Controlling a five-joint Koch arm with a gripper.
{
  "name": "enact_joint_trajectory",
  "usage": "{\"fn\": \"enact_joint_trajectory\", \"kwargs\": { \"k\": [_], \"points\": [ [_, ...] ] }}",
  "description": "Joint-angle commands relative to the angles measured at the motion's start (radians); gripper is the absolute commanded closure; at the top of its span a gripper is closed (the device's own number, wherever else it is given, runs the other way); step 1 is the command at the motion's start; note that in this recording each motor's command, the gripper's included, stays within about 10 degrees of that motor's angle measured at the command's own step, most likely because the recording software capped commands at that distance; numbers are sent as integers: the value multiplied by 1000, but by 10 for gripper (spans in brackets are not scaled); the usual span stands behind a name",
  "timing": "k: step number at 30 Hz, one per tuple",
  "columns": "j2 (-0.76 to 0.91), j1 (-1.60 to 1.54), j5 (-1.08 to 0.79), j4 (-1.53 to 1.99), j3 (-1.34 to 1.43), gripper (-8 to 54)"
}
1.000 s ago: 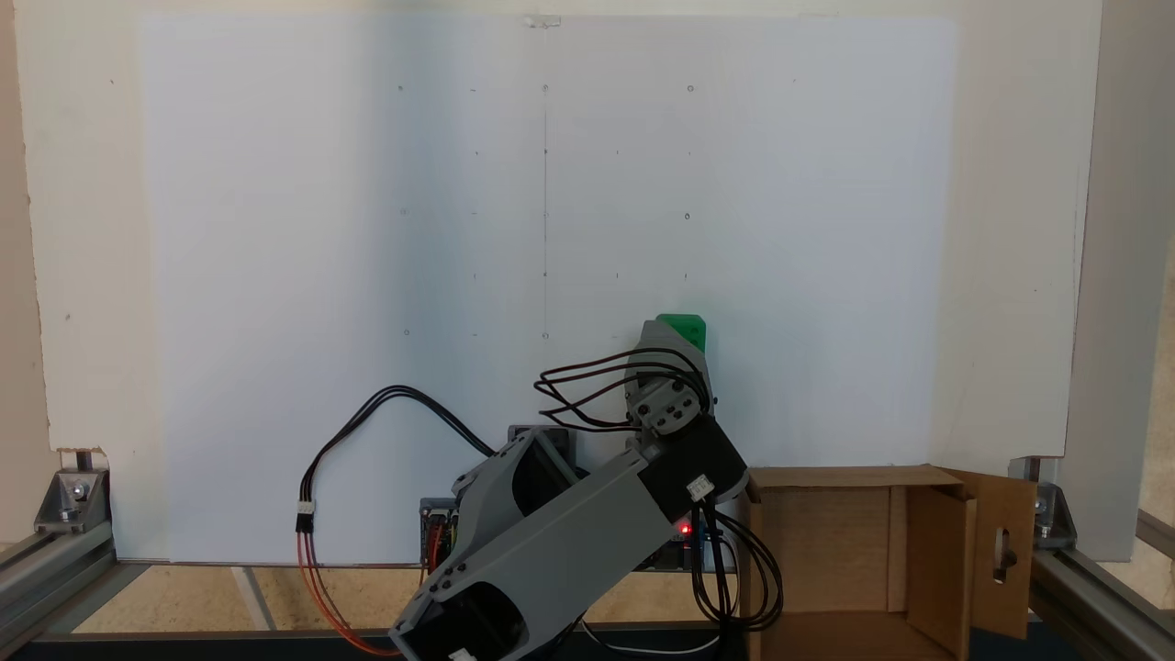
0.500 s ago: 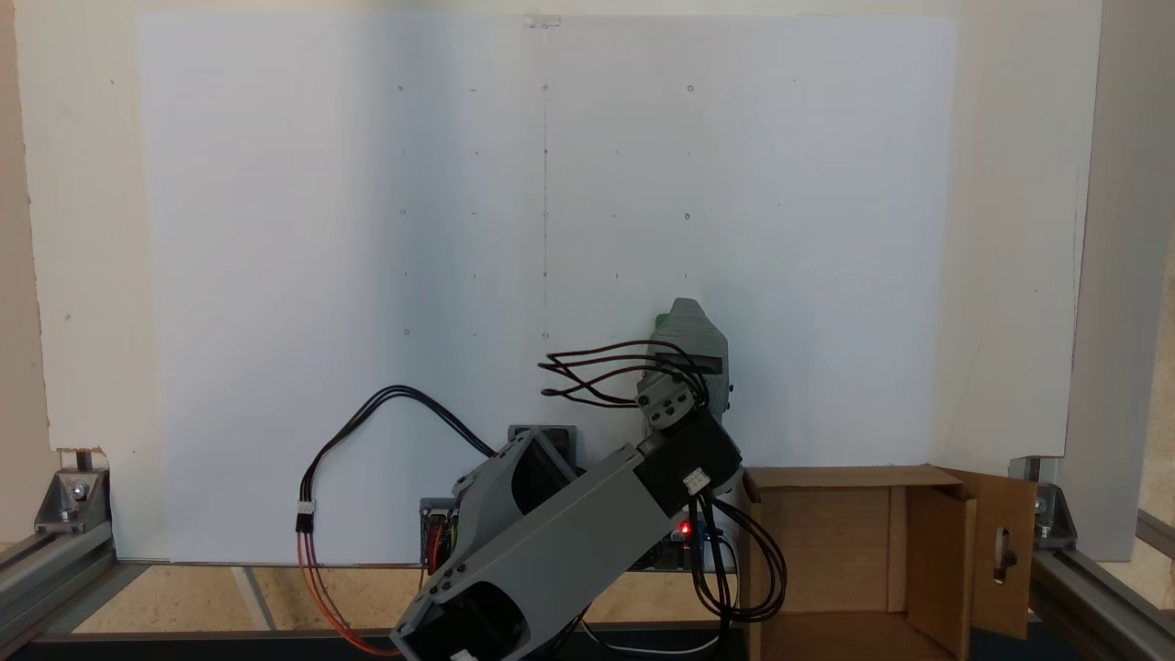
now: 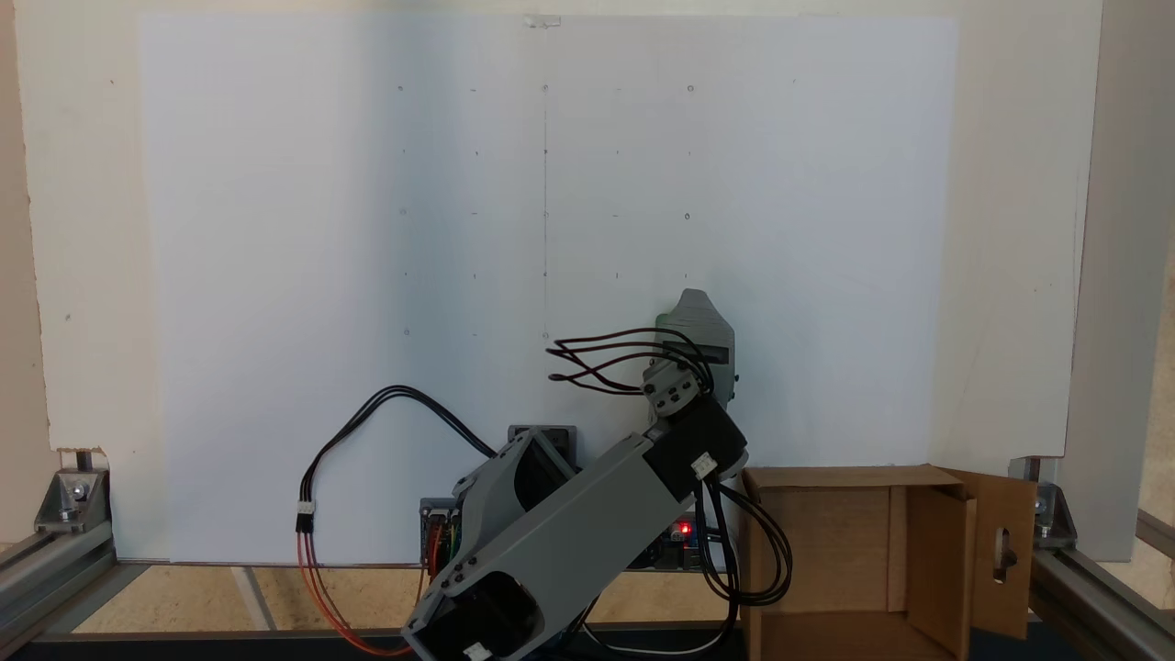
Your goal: Grasp a green dice and put it in the bin.
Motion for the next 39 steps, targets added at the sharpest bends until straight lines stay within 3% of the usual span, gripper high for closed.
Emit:
{"fn": "enact_joint_trajectory", "kwargs": {
  "k": [1, 39],
  "points": [
    [0, -3, 66, -9, -12, 10],
    [-169, -32, 66, -178, 41, 36]
  ]
}}
